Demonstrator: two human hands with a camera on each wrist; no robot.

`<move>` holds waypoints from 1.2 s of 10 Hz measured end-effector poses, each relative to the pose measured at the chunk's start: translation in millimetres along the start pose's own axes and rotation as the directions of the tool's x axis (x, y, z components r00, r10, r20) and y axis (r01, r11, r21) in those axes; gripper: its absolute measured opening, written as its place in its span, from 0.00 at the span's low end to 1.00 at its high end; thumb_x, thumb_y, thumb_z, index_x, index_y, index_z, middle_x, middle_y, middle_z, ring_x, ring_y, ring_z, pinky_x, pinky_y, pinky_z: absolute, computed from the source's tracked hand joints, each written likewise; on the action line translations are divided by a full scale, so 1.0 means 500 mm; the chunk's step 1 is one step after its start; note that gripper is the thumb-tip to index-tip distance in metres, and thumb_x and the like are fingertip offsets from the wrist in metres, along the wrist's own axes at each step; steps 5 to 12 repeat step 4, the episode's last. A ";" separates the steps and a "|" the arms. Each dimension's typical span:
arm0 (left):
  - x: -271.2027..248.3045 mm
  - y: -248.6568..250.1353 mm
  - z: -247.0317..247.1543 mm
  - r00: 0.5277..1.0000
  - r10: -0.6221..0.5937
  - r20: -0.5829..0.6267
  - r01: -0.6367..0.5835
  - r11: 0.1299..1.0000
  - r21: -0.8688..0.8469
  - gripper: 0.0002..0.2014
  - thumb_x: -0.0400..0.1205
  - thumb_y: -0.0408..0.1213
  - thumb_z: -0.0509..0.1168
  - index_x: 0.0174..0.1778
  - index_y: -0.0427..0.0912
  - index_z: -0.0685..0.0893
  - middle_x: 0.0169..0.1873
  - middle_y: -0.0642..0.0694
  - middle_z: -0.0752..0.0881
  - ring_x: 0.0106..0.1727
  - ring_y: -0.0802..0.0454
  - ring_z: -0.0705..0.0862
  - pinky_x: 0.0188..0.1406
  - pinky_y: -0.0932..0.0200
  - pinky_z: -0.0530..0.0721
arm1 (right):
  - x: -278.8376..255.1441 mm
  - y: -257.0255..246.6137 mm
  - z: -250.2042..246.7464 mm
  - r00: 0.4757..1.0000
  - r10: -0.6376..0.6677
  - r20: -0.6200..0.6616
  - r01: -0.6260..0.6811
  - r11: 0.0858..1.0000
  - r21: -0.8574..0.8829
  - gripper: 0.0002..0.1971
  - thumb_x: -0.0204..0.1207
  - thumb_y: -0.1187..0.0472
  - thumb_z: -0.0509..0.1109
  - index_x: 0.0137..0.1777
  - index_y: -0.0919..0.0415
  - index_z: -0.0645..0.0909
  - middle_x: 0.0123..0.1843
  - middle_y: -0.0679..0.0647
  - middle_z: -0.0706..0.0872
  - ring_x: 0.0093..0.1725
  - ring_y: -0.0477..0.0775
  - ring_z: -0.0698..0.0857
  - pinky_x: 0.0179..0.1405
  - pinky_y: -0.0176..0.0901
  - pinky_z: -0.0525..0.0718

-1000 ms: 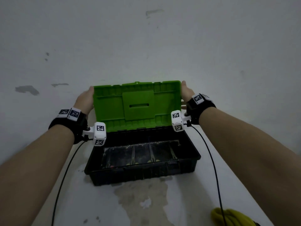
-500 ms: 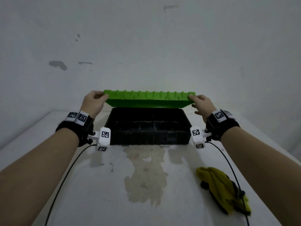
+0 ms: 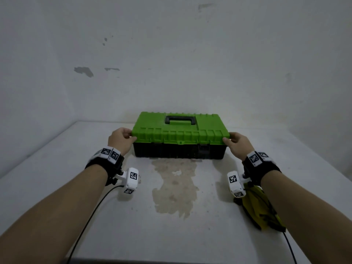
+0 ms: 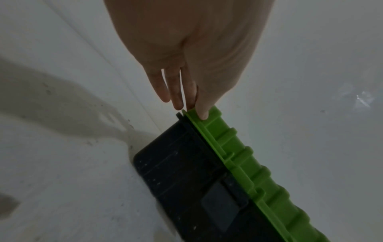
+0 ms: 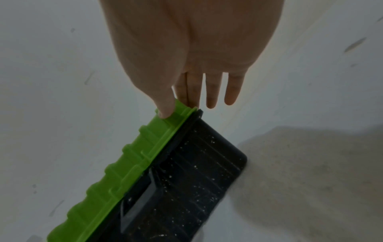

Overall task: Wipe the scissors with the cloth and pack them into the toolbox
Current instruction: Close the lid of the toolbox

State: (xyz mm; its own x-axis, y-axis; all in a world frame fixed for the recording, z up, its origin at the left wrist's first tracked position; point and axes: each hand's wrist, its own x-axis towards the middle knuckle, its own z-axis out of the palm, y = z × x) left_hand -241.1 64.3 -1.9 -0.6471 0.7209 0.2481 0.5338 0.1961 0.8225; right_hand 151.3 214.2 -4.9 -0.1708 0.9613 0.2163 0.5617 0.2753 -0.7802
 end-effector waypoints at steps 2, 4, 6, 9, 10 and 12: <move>-0.039 -0.004 -0.002 0.999 0.016 0.034 -0.017 1.000 0.009 0.16 0.80 0.33 0.73 0.64 0.38 0.85 0.61 0.39 0.89 0.61 0.42 0.87 0.64 0.51 0.80 | -0.035 -0.026 -0.007 0.999 0.008 0.039 0.001 0.974 -0.225 0.22 0.80 0.53 0.69 0.70 0.62 0.78 0.68 0.58 0.83 0.67 0.61 0.81 0.66 0.51 0.78; -0.157 -0.006 -0.070 0.992 0.125 0.019 -0.125 0.992 -0.007 0.13 0.84 0.35 0.70 0.64 0.36 0.86 0.59 0.37 0.89 0.56 0.42 0.86 0.56 0.52 0.80 | -0.120 -0.074 -0.066 0.998 -0.008 0.066 0.031 0.933 -0.357 0.26 0.81 0.52 0.67 0.75 0.62 0.70 0.75 0.59 0.76 0.73 0.58 0.75 0.69 0.47 0.73; -0.157 -0.006 -0.070 0.992 0.125 0.019 -0.125 0.992 -0.007 0.13 0.84 0.35 0.70 0.64 0.36 0.86 0.59 0.37 0.89 0.56 0.42 0.86 0.56 0.52 0.80 | -0.120 -0.074 -0.066 0.998 -0.008 0.066 0.031 0.933 -0.357 0.26 0.81 0.52 0.67 0.75 0.62 0.70 0.75 0.59 0.76 0.73 0.58 0.75 0.69 0.47 0.73; -0.157 -0.006 -0.070 0.992 0.125 0.019 -0.125 0.992 -0.007 0.13 0.84 0.35 0.70 0.64 0.36 0.86 0.59 0.37 0.89 0.56 0.42 0.86 0.56 0.52 0.80 | -0.120 -0.074 -0.066 0.998 -0.008 0.066 0.031 0.933 -0.357 0.26 0.81 0.52 0.67 0.75 0.62 0.70 0.75 0.59 0.76 0.73 0.58 0.75 0.69 0.47 0.73; -0.157 -0.006 -0.070 0.992 0.125 0.019 -0.125 0.992 -0.007 0.13 0.84 0.35 0.70 0.64 0.36 0.86 0.59 0.37 0.89 0.56 0.42 0.86 0.56 0.52 0.80 | -0.120 -0.074 -0.066 0.998 -0.008 0.066 0.031 0.933 -0.357 0.26 0.81 0.52 0.67 0.75 0.62 0.70 0.75 0.59 0.76 0.73 0.58 0.75 0.69 0.47 0.73; -0.157 -0.006 -0.070 0.992 0.125 0.019 -0.125 0.992 -0.007 0.13 0.84 0.35 0.70 0.64 0.36 0.86 0.59 0.37 0.89 0.56 0.42 0.86 0.56 0.52 0.80 | -0.120 -0.074 -0.066 0.998 -0.008 0.066 0.031 0.933 -0.357 0.26 0.81 0.52 0.67 0.75 0.62 0.70 0.75 0.59 0.76 0.73 0.58 0.75 0.69 0.47 0.73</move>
